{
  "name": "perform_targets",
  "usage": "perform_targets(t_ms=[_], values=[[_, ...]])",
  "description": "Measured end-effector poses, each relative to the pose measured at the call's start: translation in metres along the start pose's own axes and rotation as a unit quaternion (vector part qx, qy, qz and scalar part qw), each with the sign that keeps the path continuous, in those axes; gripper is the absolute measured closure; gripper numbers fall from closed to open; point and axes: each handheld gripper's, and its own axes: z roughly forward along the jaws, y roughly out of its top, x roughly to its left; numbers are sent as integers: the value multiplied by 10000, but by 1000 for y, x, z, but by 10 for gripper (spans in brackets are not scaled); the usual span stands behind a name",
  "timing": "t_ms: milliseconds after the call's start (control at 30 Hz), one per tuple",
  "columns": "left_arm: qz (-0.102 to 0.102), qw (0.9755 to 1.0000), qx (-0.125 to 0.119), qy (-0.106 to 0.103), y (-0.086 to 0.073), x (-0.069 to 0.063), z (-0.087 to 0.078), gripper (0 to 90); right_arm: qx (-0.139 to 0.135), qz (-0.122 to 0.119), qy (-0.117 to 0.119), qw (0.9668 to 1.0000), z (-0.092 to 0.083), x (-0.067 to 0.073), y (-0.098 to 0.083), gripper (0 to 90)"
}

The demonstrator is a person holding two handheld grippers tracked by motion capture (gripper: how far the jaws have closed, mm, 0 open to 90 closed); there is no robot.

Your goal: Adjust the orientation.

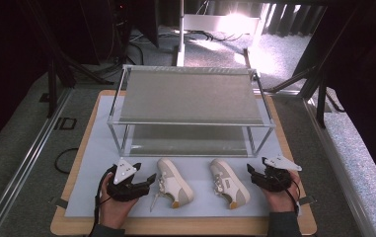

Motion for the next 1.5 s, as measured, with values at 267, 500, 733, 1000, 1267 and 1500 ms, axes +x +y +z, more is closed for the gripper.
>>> perform_targets(t_ms=[267,500,733,1000,1267,1500], values=[[176,9991,98,-366,5,-17,11,361,-68,-83,-18,9999,-5,3,3,371],[298,9984,136,-470,8,-25,16,415,-86,-84,-56,9999,-6,2,3,371],[244,9978,137,-599,12,-24,21,429,-98,-112,-56,9999,-6,3,4,371],[185,9968,66,-772,18,-25,27,479,-93,-182,-37,9998,-5,6,4,371],[222,9966,64,-792,27,-29,35,504,-126,-173,-50,9998,-7,5,5,370],[273,9966,90,-776,37,-35,46,515,-120,-208,-28,9997,-7,7,5,370]])
